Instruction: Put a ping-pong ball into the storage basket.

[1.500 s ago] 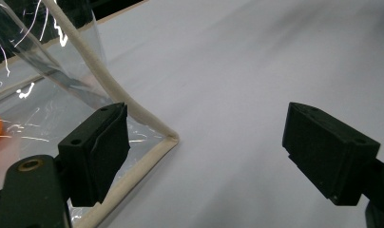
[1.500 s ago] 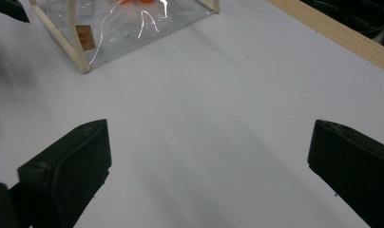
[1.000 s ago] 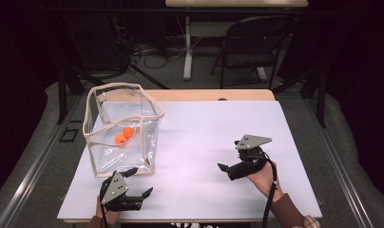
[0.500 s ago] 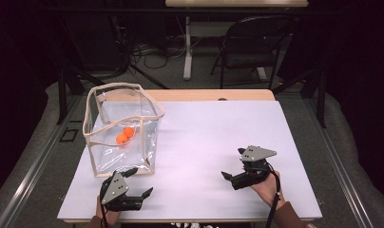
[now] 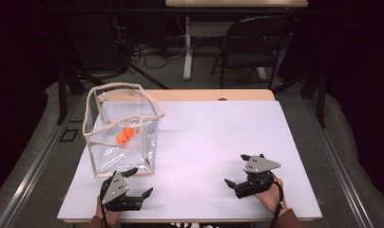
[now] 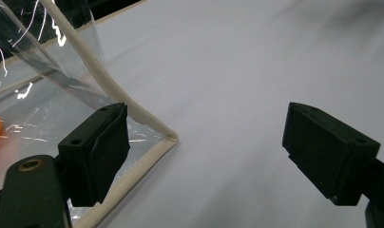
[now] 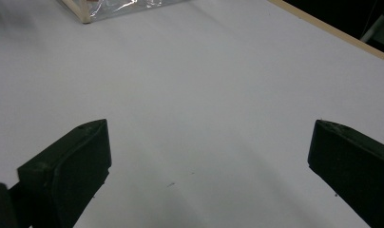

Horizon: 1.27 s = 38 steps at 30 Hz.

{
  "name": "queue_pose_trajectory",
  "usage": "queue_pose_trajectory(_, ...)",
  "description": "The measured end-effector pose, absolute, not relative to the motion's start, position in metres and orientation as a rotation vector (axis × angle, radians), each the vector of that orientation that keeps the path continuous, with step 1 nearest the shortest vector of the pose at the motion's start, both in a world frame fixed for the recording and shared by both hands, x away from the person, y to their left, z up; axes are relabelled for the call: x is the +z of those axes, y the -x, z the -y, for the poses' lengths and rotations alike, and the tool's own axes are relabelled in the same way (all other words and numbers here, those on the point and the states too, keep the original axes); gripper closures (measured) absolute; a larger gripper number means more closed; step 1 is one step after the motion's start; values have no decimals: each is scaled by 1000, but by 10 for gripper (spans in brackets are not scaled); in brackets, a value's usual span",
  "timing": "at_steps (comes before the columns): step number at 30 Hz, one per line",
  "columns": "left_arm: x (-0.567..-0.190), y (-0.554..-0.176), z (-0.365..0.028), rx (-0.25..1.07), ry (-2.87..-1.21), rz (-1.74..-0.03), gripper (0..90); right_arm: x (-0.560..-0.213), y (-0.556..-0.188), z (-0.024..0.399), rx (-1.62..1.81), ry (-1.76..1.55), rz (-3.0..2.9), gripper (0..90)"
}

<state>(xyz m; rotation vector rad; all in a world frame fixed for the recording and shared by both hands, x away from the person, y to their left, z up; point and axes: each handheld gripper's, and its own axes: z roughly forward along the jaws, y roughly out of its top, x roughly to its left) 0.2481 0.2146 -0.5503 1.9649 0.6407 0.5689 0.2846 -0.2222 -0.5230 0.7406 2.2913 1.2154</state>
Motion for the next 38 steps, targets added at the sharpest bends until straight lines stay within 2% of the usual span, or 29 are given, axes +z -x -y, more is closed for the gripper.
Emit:
queue_pose_trajectory(19, -550, -248, -215, 568, -1965, -631, 161, -532, -266, 242, 1242, -773, -2197, 2)
queue_pose_trajectory(38, -552, -249, -214, 566, -1964, -633, 161, -534, -260, 243, 1229, -776, -2174, 1)
